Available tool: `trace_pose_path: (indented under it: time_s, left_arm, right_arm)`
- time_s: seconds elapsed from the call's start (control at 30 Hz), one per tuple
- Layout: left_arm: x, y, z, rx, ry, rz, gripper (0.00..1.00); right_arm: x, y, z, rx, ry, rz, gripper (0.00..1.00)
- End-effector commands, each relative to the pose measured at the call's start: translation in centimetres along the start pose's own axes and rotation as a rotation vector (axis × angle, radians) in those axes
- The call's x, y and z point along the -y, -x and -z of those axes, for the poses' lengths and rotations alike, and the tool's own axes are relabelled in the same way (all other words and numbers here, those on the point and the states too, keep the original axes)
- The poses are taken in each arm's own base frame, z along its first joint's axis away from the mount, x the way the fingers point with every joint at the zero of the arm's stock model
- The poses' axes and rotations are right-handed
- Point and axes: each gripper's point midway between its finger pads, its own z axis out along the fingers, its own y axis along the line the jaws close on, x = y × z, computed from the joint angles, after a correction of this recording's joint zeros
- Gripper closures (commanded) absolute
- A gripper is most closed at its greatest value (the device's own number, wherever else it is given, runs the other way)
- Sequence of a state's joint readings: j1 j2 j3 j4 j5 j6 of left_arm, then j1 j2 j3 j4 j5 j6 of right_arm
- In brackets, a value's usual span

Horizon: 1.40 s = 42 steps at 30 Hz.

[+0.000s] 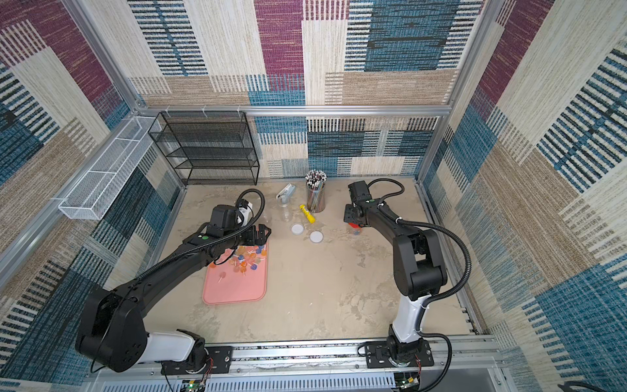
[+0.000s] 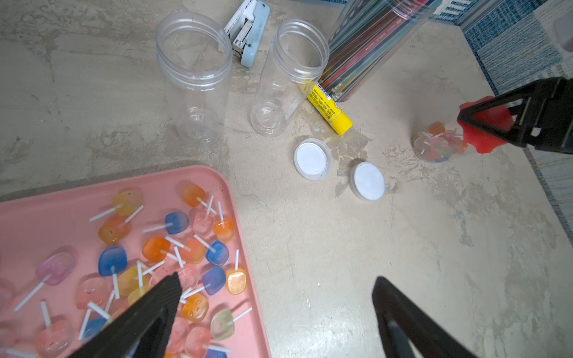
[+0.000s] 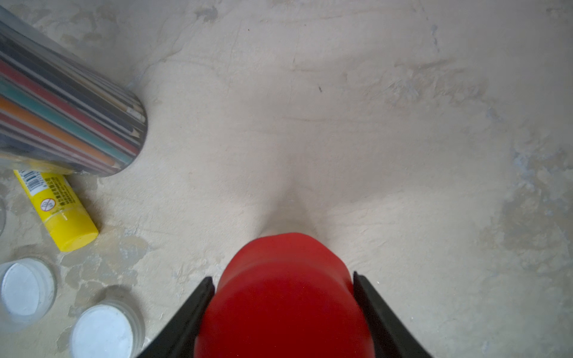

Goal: Pour the candies out of the jar
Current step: Pick up the jar from the center of the board.

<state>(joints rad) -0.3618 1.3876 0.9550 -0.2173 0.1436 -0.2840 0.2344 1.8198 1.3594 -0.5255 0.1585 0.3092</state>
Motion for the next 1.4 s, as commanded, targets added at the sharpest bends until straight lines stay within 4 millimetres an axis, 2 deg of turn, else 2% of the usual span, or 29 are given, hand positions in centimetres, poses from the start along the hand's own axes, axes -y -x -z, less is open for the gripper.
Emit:
trace_pose_path:
  time_s: [0.0,0.1,0.2,0.33,0.43,0.5,0.63,1.0,1.2,1.37]
  left_arm:
    - [1.2,1.2,0.6,0.024,-0.052,-0.036,0.01]
    - [2.9,2.7,1.0,0.047,-0.125,-0.079,0.01]
    - [4.6,4.0,1.4,0.056,-0.203,-0.128,0.01]
    - [8.0,5.8,2.5,0.079,-0.370,-0.221,0.01]
    - [10.5,6.2,3.6,0.076,-0.511,-0.285,0.00]
    - [11.5,6.1,4.0,0.066,-0.558,-0.323,0.02]
    - [13.1,5.4,4.0,0.044,-0.604,-0.395,0.04]
    - [17.7,4.0,4.6,0.023,-0.729,-0.516,0.03]
    - [18.8,4.6,4.3,0.047,-0.748,-0.537,0.03]
    - [19.1,4.8,3.9,0.053,-0.760,-0.544,0.05]
  right_arm:
    - [-1.0,1.8,2.2,0.056,0.060,0.006,0.44]
    - [-3.4,2.8,4.8,0.053,0.200,0.040,0.45]
    - [-6.4,2.8,7.4,0.010,0.380,0.086,0.45]
    - [-9.8,2.6,11.2,-0.045,0.609,0.127,0.47]
    - [-11.8,2.3,14.2,-0.072,0.771,0.152,0.48]
    - [-12.9,2.8,16.6,-0.067,0.864,0.176,0.48]
    - [-14.3,1.8,19.7,-0.120,1.018,0.210,0.50]
    - [-15.6,0.0,24.2,-0.158,1.194,0.248,0.52]
    - [-16.4,-0.6,26.0,-0.163,1.281,0.262,0.53]
    - [-16.6,-0.7,26.1,-0.162,1.290,0.259,0.54]
